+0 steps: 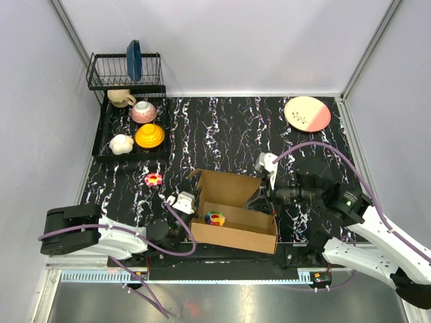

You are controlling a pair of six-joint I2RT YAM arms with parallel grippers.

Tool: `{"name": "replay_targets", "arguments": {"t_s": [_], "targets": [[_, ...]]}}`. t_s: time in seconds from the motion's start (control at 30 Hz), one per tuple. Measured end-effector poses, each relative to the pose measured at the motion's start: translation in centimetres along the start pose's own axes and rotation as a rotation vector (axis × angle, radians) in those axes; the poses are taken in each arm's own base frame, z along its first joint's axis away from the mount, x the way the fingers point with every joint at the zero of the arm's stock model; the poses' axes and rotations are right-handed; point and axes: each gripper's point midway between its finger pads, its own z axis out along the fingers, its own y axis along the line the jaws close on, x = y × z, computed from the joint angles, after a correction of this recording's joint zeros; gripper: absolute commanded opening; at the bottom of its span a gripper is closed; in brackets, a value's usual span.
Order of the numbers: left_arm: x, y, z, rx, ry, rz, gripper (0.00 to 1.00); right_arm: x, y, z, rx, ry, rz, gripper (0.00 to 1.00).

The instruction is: Fold the paper box

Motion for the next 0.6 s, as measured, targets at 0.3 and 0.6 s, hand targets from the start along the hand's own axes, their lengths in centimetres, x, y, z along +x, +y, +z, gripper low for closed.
{"name": "replay_targets", "arguments": {"t_s": [0.3, 0.6], "targets": [[0.1, 0.0, 0.0, -0.001, 0.0, 0.015, 0.0, 5.3, 3.0, 1.1, -0.13, 0.194, 0.023, 0.15], [0.1, 0.0, 0.0, -0.002, 0.0, 0.027, 0.0, 11.8, 6.3, 5.2, -0.215, 0.484, -0.044, 0.41]]}}
